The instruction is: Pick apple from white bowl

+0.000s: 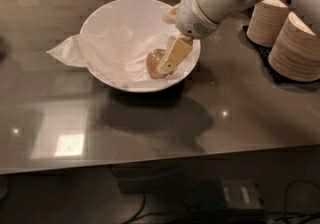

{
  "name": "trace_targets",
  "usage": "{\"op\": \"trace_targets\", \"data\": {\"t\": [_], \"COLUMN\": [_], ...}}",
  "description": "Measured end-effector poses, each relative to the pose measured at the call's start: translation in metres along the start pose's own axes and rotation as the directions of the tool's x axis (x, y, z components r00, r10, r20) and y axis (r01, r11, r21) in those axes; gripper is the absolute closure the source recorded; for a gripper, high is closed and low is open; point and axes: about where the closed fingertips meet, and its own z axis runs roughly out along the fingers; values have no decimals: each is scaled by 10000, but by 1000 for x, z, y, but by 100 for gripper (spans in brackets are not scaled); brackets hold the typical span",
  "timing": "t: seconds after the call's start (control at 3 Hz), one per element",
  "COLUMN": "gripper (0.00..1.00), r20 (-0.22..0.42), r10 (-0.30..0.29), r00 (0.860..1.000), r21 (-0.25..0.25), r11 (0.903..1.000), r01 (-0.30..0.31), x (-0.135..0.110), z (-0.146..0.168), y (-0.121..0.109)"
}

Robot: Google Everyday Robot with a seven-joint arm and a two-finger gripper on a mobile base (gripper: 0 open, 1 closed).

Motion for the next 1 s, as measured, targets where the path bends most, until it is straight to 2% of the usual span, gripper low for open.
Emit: {"op": "trace_targets", "data": {"t": [0.67,1.0], "gripper": [22,20], "r20": [-227,-334], "r10": [200,279], "r00": [9995,9991], "r21": [-607,-766], "r11": [9979,9966], "r01": [-214,-304], "x": [11,15], "z": [27,36], "y": [8,10]}}
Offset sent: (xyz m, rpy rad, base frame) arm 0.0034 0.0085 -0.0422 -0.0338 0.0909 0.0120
